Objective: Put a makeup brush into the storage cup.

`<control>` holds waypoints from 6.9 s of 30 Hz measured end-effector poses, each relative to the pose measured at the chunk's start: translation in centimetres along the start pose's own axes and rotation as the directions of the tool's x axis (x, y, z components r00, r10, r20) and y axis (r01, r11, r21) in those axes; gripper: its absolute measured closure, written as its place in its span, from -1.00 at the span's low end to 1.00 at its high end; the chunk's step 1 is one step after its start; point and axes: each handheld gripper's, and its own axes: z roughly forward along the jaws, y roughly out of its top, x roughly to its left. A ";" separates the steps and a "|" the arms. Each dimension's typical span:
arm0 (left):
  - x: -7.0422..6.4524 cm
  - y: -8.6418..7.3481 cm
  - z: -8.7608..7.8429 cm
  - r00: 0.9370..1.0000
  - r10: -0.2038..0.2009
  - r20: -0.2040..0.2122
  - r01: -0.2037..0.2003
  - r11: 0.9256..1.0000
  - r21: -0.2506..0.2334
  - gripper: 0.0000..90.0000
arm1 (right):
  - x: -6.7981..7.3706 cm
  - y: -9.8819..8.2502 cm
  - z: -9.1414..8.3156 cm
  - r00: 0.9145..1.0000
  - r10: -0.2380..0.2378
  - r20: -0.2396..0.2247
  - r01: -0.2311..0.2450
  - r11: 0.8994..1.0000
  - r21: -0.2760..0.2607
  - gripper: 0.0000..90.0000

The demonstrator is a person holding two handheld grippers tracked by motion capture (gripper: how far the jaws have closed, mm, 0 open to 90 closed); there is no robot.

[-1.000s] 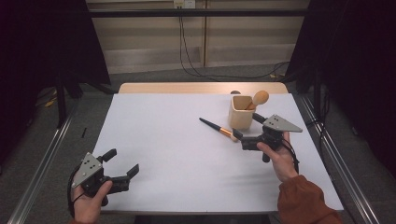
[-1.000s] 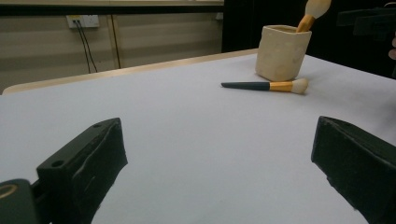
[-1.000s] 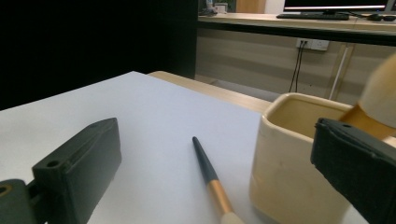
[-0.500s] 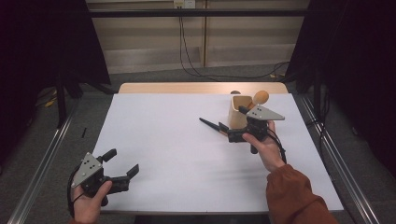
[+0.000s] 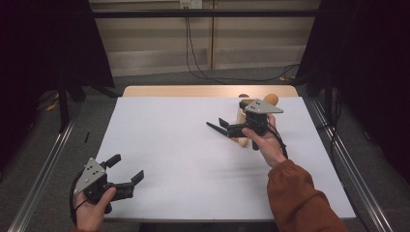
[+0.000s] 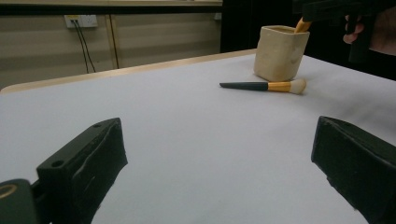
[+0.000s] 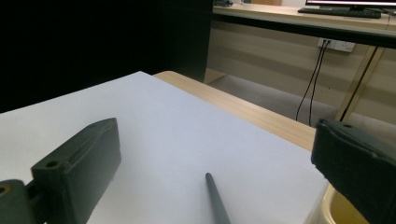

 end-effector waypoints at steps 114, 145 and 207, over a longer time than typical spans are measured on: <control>-0.1 0.0 0.0 1.000 0.009 0.028 -0.009 1.000 0.007 -0.94 | -1.5 -2.5 9.2 0.978 -0.105 -0.179 0.206 0.372 0.905 0.62; -0.1 0.0 0.1 1.000 0.009 0.027 -0.009 1.000 0.009 -0.94 | -2.0 -1.8 7.9 0.981 -0.006 -0.193 0.175 0.451 0.875 0.63; 0.1 0.3 0.2 0.999 0.017 0.035 -0.017 1.000 0.010 -0.94 | -1.4 -1.9 -2.2 0.957 0.163 -0.240 -0.045 0.901 0.431 0.63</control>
